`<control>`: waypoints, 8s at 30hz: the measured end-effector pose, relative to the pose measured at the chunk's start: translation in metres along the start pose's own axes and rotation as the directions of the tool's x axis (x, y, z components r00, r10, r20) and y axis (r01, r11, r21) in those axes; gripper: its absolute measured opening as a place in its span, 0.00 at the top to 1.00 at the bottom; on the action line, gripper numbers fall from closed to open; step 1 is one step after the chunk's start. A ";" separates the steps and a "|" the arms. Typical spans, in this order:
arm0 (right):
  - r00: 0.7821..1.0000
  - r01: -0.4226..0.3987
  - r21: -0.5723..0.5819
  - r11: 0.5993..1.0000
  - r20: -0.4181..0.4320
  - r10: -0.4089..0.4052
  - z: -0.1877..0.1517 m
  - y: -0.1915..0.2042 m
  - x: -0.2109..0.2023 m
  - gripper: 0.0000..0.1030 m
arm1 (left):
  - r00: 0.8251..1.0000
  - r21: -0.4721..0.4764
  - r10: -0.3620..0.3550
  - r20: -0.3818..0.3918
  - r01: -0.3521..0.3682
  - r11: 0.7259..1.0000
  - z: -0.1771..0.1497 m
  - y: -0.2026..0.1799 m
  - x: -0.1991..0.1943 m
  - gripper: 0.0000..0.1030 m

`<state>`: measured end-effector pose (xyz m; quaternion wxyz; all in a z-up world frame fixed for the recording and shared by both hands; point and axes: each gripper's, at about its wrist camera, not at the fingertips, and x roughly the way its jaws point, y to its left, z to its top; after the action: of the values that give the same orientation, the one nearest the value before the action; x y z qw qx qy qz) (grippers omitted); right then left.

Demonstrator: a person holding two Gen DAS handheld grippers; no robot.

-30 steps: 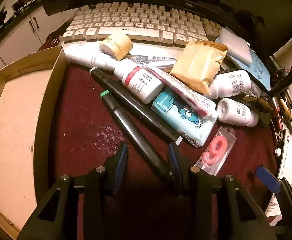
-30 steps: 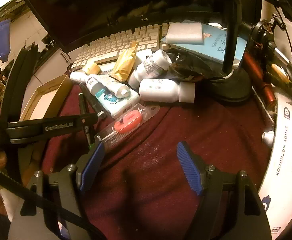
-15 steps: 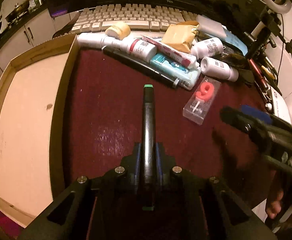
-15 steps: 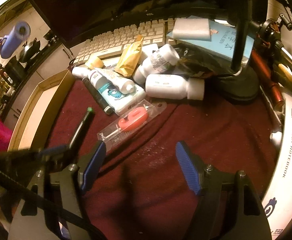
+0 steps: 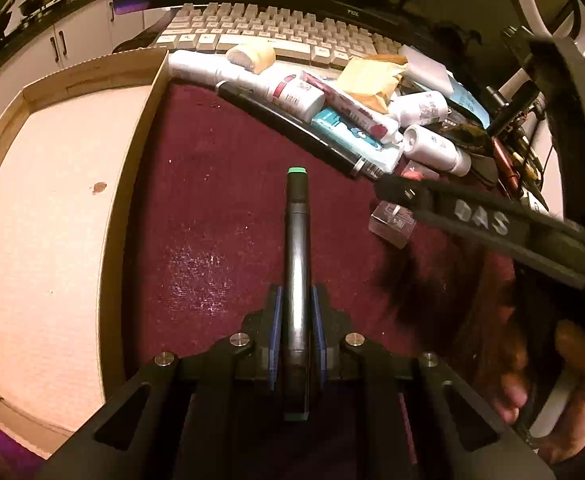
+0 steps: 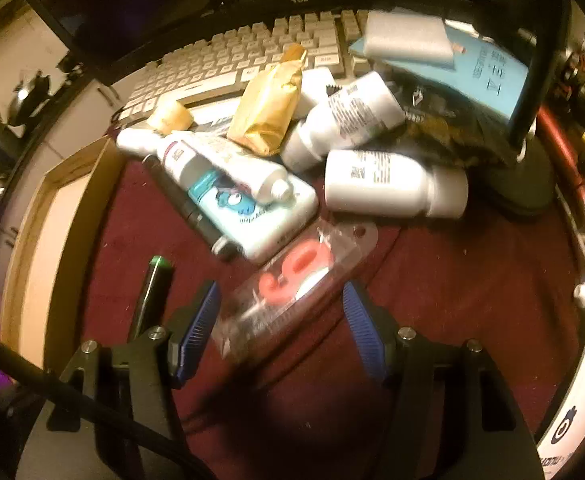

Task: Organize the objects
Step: 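Grasp the clear pink candle package with the right gripper, then carry the marker in the left gripper to the cardboard tray while the right gripper carries the package there, then open the left gripper to drop the marker while the right gripper releases the package into the tray, then move the right gripper to the pile and grasp the white tube, then hold the white tube lifted in the right gripper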

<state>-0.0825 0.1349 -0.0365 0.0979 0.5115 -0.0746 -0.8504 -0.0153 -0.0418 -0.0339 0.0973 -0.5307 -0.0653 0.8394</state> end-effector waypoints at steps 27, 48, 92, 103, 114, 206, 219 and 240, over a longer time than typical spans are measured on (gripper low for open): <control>1.000 0.001 -0.187 0.982 0.022 0.003 -0.053 -0.023 -0.039 0.67 | 0.999 -0.016 -0.037 0.030 0.037 0.999 0.007 -0.006 0.008 0.86; 0.986 -0.117 -0.169 0.979 0.094 0.135 -0.066 -0.037 -0.051 0.75 | 0.993 0.128 0.050 0.109 -0.064 0.990 -0.015 -0.032 -0.011 0.88; 0.964 -0.264 -0.486 0.833 -0.104 0.245 -0.040 0.219 0.023 0.75 | 0.970 -0.279 0.179 0.163 -0.128 0.952 -0.011 0.187 -0.061 0.88; 0.968 -0.250 -0.467 0.848 -0.094 0.234 -0.040 0.213 0.017 0.68 | 0.969 -0.338 0.158 0.192 -0.086 0.937 -0.015 0.188 -0.067 0.76; 0.930 -0.347 -0.369 0.862 -0.018 0.366 -0.040 0.162 -0.031 0.25 | 0.943 -0.333 0.239 0.231 -0.155 0.930 -0.023 0.151 -0.091 0.49; 0.983 -0.137 -0.274 0.952 0.082 0.165 -0.021 -0.024 -0.009 0.77 | 0.993 -0.070 0.011 0.121 -0.002 0.998 -0.015 0.027 -0.030 0.49; 0.982 -0.146 -0.268 0.952 0.080 0.173 -0.022 -0.024 -0.009 0.77 | 0.994 -0.065 0.011 0.113 -0.004 0.998 -0.017 0.027 -0.030 0.49; 0.975 -0.186 -0.235 0.954 0.079 0.209 -0.023 -0.030 -0.010 0.77 | 0.996 -0.062 -0.015 0.093 0.021 0.998 0.008 0.007 -0.019 0.49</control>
<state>-0.0606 0.1659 -0.0456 0.2362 0.4425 -0.0331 -0.8645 -0.0151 -0.0528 -0.0151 0.0850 -0.4932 -0.1008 0.8599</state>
